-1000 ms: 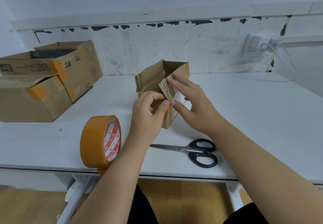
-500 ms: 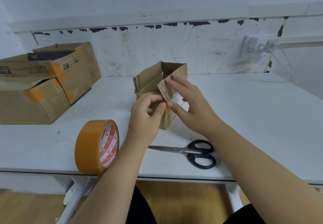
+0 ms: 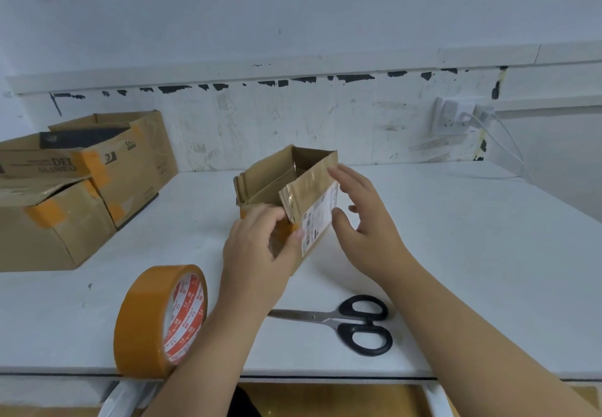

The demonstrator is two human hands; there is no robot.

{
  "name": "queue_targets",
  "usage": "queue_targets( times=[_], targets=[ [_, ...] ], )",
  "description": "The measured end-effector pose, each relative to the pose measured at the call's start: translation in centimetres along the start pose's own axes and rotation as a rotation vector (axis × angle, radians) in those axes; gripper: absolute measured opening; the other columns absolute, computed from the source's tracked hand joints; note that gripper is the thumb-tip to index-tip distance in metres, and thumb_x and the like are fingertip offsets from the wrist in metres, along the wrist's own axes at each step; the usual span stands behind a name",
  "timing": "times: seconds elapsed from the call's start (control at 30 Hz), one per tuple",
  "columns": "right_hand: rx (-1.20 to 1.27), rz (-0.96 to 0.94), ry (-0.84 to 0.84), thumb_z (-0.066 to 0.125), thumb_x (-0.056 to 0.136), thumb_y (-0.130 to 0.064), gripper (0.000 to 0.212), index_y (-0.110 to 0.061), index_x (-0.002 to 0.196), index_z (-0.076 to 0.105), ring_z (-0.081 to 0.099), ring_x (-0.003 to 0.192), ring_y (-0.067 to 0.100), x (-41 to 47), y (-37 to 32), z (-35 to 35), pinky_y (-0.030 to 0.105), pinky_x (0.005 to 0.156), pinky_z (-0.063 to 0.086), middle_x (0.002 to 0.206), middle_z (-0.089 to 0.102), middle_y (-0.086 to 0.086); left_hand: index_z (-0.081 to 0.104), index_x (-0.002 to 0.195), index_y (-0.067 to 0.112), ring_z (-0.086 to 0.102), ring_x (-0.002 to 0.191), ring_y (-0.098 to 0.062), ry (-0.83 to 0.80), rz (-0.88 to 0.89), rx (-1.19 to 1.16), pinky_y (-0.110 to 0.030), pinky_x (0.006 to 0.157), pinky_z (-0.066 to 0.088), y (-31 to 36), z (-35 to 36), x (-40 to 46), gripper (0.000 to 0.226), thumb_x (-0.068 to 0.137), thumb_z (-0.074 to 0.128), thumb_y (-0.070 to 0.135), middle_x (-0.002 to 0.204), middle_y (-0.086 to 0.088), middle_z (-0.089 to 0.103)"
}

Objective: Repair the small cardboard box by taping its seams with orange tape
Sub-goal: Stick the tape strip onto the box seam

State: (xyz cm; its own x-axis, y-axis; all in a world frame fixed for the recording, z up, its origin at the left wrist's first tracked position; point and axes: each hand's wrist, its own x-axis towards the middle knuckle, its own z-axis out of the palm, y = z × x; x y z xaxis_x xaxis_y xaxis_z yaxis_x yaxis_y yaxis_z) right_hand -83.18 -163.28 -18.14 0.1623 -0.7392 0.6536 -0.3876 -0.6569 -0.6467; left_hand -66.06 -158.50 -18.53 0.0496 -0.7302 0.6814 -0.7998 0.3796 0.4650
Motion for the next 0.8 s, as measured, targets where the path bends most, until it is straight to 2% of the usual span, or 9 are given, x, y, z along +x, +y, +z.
queue_targets(
  times=[0.17,0.23,0.33,0.4,0.47,0.53,0.57,0.67,0.8],
  targets=[
    [-0.041,0.171,0.113,0.046,0.088,-0.001,0.064,-0.028,0.145,0.033,0.039,0.128,0.011,0.4,0.8,-0.7,0.031,0.106,0.038,0.142,0.034,-0.004,0.053,0.098,0.025,0.049,0.097,-0.015,-0.039,-0.069,-0.047,-0.038,0.076,0.049,0.2,-1.0,0.0,0.011,0.091,0.051,0.034,0.102,0.012,0.058],
    [-0.01,0.243,0.113,0.043,0.089,-0.001,0.066,-0.028,0.147,0.028,0.04,0.127,0.011,0.5,1.1,-0.8,0.026,0.102,0.037,0.142,0.034,-0.004,0.051,0.097,0.023,0.046,0.1,-0.015,-0.057,-0.088,-0.05,-0.033,0.078,0.044,0.7,-1.1,-0.1,0.008,0.092,0.048,0.029,0.102,0.011,0.056],
    [0.085,0.268,0.117,0.04,0.087,0.001,0.067,-0.03,0.146,0.029,0.045,0.125,0.009,0.5,1.2,-1.0,0.033,0.101,0.045,0.14,0.042,-0.006,0.048,0.097,0.022,0.045,0.101,-0.014,-0.074,-0.113,-0.05,-0.027,0.078,0.04,1.0,-1.3,-0.1,0.003,0.094,0.047,0.024,0.103,0.01,0.051],
    [0.133,0.275,0.121,0.04,0.087,0.003,0.068,-0.03,0.146,0.028,0.052,0.114,0.005,0.5,1.1,-1.2,0.019,0.085,0.049,0.131,0.05,-0.006,0.05,0.098,0.019,0.048,0.103,-0.015,-0.065,-0.133,-0.069,-0.028,0.081,0.044,0.8,-1.4,0.0,0.005,0.094,0.047,0.02,0.106,0.008,0.051],
    [0.15,0.272,0.133,0.04,0.088,0.004,0.068,-0.031,0.146,0.029,0.056,0.105,0.003,0.5,1.0,-1.5,0.01,0.072,0.047,0.123,0.054,-0.007,0.051,0.103,0.017,0.047,0.108,-0.011,-0.047,-0.178,-0.098,-0.018,0.084,0.044,0.8,-1.5,0.1,0.01,0.095,0.045,0.014,0.115,0.008,0.049],
    [0.15,0.247,0.15,0.039,0.087,0.005,0.067,-0.03,0.144,0.033,0.055,0.102,0.003,0.6,1.0,-1.8,0.006,0.07,0.046,0.12,0.055,-0.006,0.049,0.119,0.018,0.043,0.119,-0.007,-0.038,-0.258,-0.152,-0.002,0.081,0.039,0.9,-1.6,0.2,0.025,0.097,0.042,0.009,0.133,0.008,0.039],
    [0.15,0.231,0.15,0.038,0.087,0.006,0.067,-0.03,0.143,0.035,0.056,0.099,0.003,0.5,0.9,-2.0,0.006,0.07,0.045,0.118,0.055,-0.004,0.044,0.128,0.019,0.041,0.125,-0.008,-0.039,-0.292,-0.173,0.0,0.08,0.037,1.0,-1.6,0.1,0.033,0.097,0.041,0.009,0.141,0.008,0.034],
    [0.122,0.158,0.117,0.038,0.086,0.007,0.069,-0.033,0.141,0.038,0.057,0.094,0.01,0.2,0.6,-2.3,0.007,0.074,0.045,0.11,0.056,-0.001,0.02,0.147,0.025,0.034,0.135,-0.013,-0.033,-0.354,-0.23,-0.015,0.095,0.034,1.3,-1.4,0.2,0.059,0.096,0.046,0.013,0.151,0.006,0.025],
    [0.073,0.025,0.067,0.041,0.084,0.011,0.07,-0.031,0.14,0.043,0.053,0.089,0.011,-0.2,0.5,-2.1,0.012,0.075,0.043,0.099,0.053,0.001,0.0,0.152,0.022,0.014,0.145,-0.021,-0.041,-0.369,-0.1,-0.036,0.115,0.019,1.3,-1.1,0.8,0.08,0.093,0.054,0.027,0.158,0.001,0.011]
  ],
)
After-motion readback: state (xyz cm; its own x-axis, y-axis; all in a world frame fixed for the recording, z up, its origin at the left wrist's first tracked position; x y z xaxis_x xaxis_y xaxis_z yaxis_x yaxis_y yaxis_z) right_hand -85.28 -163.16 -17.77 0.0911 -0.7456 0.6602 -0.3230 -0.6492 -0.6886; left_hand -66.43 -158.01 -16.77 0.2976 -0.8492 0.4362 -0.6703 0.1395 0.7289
